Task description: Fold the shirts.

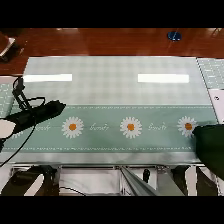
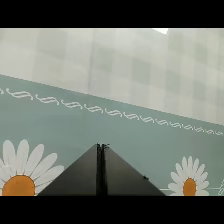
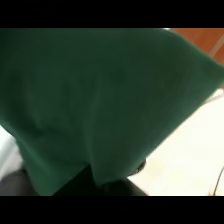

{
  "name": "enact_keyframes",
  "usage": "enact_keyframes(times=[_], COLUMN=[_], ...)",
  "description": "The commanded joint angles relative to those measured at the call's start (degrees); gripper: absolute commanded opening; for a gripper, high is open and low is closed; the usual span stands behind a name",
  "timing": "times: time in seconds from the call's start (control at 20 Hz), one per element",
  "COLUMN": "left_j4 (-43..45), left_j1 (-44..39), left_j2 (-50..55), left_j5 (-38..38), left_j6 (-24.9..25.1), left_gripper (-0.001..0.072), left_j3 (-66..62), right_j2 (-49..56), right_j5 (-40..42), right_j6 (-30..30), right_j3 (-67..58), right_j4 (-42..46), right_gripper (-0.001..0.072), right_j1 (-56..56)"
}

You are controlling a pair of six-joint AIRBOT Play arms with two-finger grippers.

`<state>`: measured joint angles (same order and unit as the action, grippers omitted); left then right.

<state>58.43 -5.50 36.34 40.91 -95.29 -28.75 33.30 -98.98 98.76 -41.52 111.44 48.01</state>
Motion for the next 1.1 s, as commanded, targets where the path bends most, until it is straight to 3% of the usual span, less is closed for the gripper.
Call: enact_keyframes(times=[0.0,0.05,0.25,0.5,0.65,0.8,0.9,1.05], left_j4=[0.0,0.0,-0.4,-0.4,-0.4,-0.6,-0.5,6.0], left_j1=[0.0,0.0,1.3,2.2,2.2,0.3,-3.4,-11.4], left_j2=[0.0,0.0,0.7,7.9,12.8,17.4,20.9,26.8], left_j5=[-0.5,-1.2,-4.2,-0.9,1.4,2.6,5.4,7.0], left_j6=[0.0,0.0,3.6,4.9,4.8,4.9,8.9,9.7], left_gripper=[0.0022,0.0022,0.0022,0.0022,0.0022,0.0021,0.0021,0.0020], left_j3=[0.0,0.0,-5.7,-23.8,-32.3,-38.2,-41.7,-42.5], right_j2=[-3.1,-3.0,-1.0,13.7,20.4,23.7,25.9,30.8], right_j5=[1.9,2.9,9.2,9.3,8.2,18.1,28.8,43.0], right_j6=[2.6,2.6,2.7,0.7,2.5,-0.8,-4.8,-7.9], right_j3=[8.3,7.9,-0.3,-24.7,-36.5,-39.4,-39.4,-39.4], right_j4=[4.2,4.7,4.0,-5.2,-13.6,-38.8,-50.9,-49.8], right_gripper=[0.0386,0.0415,0.0407,0.0407,0.0392,0.0024,0.0022,0.0022], right_j1=[0.0,0.0,0.0,0.0,0.0,-4.1,-14.0,-39.1])
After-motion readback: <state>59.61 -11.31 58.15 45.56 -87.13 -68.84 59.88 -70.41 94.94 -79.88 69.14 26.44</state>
